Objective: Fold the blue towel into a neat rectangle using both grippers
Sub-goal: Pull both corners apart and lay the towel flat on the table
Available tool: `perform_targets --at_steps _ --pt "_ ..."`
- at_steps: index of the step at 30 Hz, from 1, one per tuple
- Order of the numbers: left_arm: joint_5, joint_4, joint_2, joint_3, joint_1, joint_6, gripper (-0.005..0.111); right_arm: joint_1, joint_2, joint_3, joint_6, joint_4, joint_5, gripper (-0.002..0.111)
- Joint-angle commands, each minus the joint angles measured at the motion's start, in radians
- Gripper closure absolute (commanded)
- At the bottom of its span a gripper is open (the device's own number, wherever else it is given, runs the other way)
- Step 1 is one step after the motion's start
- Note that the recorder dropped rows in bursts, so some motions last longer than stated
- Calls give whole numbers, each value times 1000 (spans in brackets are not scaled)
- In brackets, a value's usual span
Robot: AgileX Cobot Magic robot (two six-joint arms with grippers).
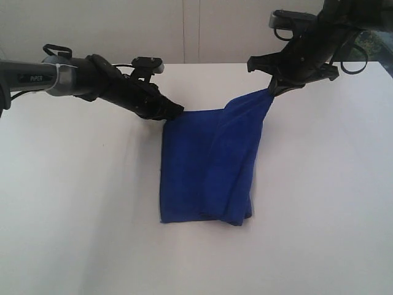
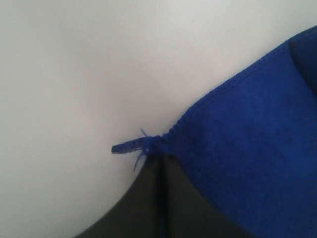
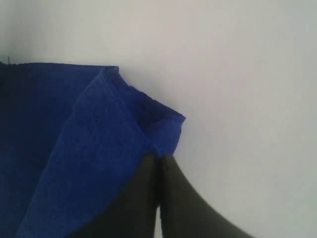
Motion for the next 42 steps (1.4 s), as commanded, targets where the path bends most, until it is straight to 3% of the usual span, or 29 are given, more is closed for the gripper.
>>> perform_targets --at_steps 1,5,12,18,32,36,39,42 --pt "45 3 -25 -3 6 4 107 -4 -3 -4 -13 -2 -16 108" --pt "189 68 -107 -3 32 1 107 -4 -17 -4 -64 -4 -13 108" --pt "466 265 -280 -3 119 -184 107 -4 -134 -2 -156 -52 64 108" --pt "628 433 -424 27 126 -257 107 -4 -252 31 -212 -105 138 108" --pt "607 578 -1004 463 126 -431 107 -4 -711 479 -211 -118 71 108" --pt "732 622 -1294 606 126 -456 107 -4 -961 601 -242 -125 109 108" --pt "776 645 -1442 633 126 -495 107 -4 -1102 618 -279 -125 199 108" --pt "908 659 -1584 632 126 -572 107 -4 -1284 616 -288 -169 285 108"
